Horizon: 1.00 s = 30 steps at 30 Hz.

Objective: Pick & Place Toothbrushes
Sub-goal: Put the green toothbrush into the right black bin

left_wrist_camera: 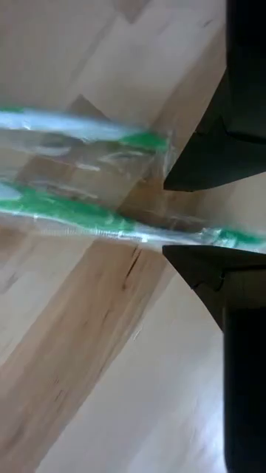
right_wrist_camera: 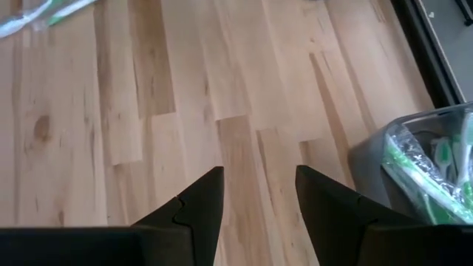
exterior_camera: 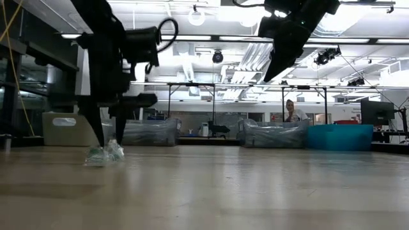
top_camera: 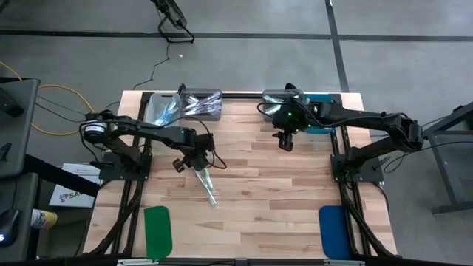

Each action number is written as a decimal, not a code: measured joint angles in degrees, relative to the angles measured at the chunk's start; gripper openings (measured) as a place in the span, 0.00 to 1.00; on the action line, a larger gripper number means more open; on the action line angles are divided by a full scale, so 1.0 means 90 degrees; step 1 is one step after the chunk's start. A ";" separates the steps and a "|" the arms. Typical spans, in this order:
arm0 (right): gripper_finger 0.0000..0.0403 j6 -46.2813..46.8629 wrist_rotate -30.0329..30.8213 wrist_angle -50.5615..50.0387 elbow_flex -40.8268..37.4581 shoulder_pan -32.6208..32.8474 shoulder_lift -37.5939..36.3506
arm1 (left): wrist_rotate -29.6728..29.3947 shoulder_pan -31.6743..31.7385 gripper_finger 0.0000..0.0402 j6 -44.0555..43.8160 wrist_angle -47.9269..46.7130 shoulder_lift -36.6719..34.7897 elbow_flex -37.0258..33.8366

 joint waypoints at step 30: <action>0.40 0.0372 -0.0057 -0.0072 0.0000 0.0183 0.0002 | -0.0770 0.0004 0.00 0.0029 0.0364 0.0208 -0.0003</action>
